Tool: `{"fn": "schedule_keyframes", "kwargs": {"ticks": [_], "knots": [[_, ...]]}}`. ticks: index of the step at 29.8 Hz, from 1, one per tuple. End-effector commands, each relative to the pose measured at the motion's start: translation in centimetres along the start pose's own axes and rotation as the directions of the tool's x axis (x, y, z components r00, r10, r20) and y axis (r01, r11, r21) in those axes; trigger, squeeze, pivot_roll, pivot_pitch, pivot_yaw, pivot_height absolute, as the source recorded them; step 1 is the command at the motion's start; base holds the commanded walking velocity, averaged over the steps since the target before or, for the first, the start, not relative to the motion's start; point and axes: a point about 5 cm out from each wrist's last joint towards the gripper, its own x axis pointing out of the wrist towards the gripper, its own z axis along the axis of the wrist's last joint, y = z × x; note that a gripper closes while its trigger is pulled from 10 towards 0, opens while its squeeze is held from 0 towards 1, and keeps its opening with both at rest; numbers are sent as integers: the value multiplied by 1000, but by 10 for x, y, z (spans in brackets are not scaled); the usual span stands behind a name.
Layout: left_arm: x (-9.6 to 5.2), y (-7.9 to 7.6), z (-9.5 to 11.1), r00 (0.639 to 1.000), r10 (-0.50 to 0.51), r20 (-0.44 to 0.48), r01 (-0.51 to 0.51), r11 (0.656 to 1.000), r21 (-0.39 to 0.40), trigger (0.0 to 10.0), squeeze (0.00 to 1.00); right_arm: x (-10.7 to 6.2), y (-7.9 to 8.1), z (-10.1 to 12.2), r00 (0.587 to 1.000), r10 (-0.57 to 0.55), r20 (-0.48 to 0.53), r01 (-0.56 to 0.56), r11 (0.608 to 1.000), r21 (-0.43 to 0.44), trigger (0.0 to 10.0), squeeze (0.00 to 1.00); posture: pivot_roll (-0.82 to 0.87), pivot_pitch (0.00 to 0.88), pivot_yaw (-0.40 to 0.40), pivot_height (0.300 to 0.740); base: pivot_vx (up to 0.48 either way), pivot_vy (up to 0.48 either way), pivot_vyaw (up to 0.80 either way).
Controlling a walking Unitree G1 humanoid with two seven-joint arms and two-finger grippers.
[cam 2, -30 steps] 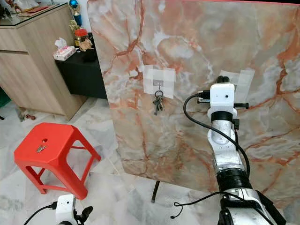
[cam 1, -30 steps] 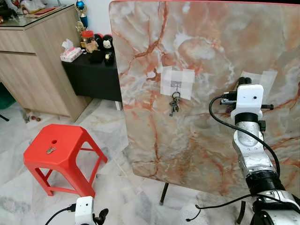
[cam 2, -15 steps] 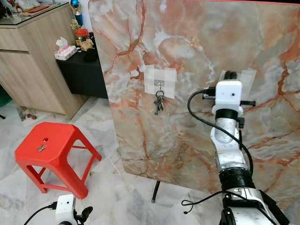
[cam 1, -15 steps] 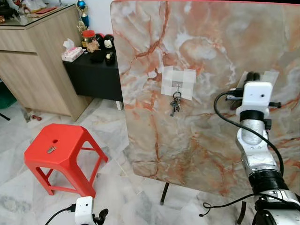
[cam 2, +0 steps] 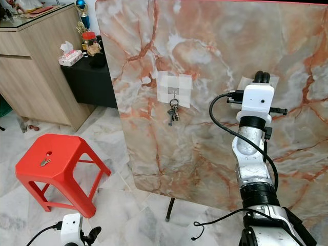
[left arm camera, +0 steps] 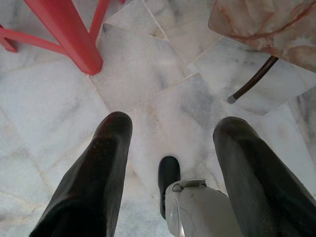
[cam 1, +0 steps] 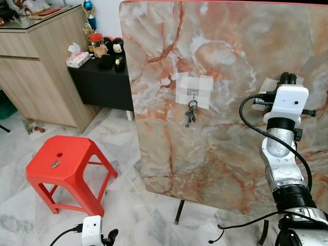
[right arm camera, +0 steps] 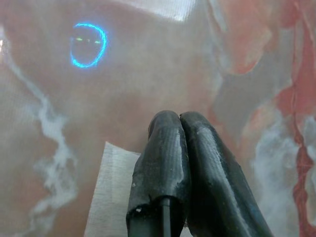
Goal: Hang keys on a hook
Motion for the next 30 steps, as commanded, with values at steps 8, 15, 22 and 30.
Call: {"fn": "schedule_keyframes", "kwargs": {"ticks": [8, 15, 22, 30], "knots": [[-1, 6, -2, 1000, 18, -22, -18, 1000, -1, 10000, 0, -1, -1, -6, 999, -9, -45, 8, 1000, -14, 10000, 0, -1, 0, 7, 740, 0, 0, 0], [-1, 6, -2, 1000, 18, -19, -18, 1000, -2, 10000, 0, -2, 0, -7, 999, -4, -54, 3, 1000, -15, 10000, 0, 0, 0, 6, 740, 0, 0, 0], [0, 4, 1, 1000, 11, -4, -11, 1000, 1, 10000, 0, -3, -4, 15, 996, -51, 78, 47, 997, 56, 10000, 0, -2, 0, 9, 740, 0, 0, 0], [0, 2, 2, 1000, 5, 5, -5, 1000, 4, 10000, 0, -16, -6, 19, 993, -60, 105, 53, 996, 65, 10000, 0, -7, 0, 9, 740, 0, 0, 0]]}}
